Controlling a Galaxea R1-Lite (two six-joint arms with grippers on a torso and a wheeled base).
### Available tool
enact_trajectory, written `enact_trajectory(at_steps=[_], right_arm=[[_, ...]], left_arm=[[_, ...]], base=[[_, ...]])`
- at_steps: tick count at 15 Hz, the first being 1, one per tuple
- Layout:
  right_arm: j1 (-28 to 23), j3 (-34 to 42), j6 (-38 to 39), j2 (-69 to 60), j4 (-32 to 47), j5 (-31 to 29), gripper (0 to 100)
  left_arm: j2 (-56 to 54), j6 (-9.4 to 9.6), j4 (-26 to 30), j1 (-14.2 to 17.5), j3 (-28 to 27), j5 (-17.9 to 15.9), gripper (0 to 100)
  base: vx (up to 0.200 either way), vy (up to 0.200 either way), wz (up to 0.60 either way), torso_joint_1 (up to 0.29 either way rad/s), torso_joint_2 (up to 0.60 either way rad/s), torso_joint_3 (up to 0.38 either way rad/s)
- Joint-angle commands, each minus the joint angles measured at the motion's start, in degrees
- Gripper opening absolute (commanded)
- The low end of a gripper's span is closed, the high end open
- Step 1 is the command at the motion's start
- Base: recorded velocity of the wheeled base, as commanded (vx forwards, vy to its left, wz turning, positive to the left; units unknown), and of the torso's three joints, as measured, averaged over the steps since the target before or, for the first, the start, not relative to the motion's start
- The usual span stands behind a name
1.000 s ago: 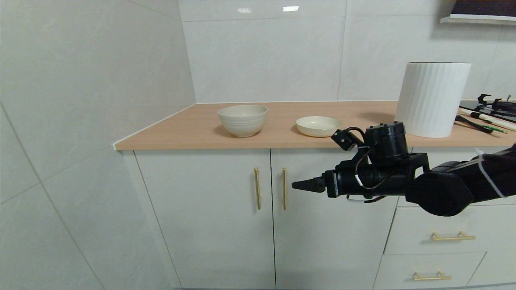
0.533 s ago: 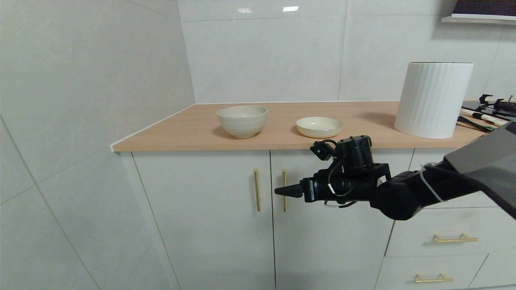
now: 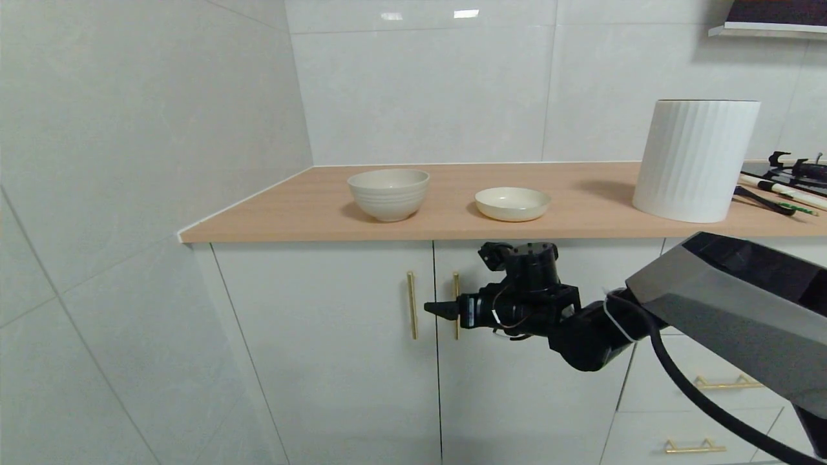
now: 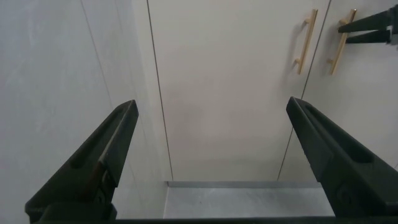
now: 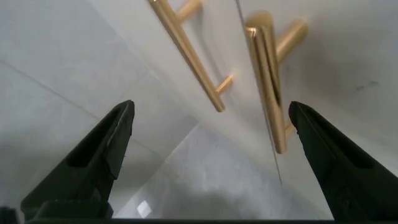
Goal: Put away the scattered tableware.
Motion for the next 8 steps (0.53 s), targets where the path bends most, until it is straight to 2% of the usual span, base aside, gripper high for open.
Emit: enact_trajectory(at_steps=[1,8], right_arm=[[0.05,-1.29,0.95,2.0,0.01,-0.32,100],[1.2,-3.66,3.5,5.61,-4.99,-2.34,100]], left_arm=[[0.0,-0.01,0.01,-0.07,0.01,0.05,100],[0.0,-0.01,0.01,0.01,0.01,-0.04,100]], base=[[0.0,0.0,0.0,0.0,0.0,0.0],[0.0,0.0,0.0,0.0,0.0,0.0]])
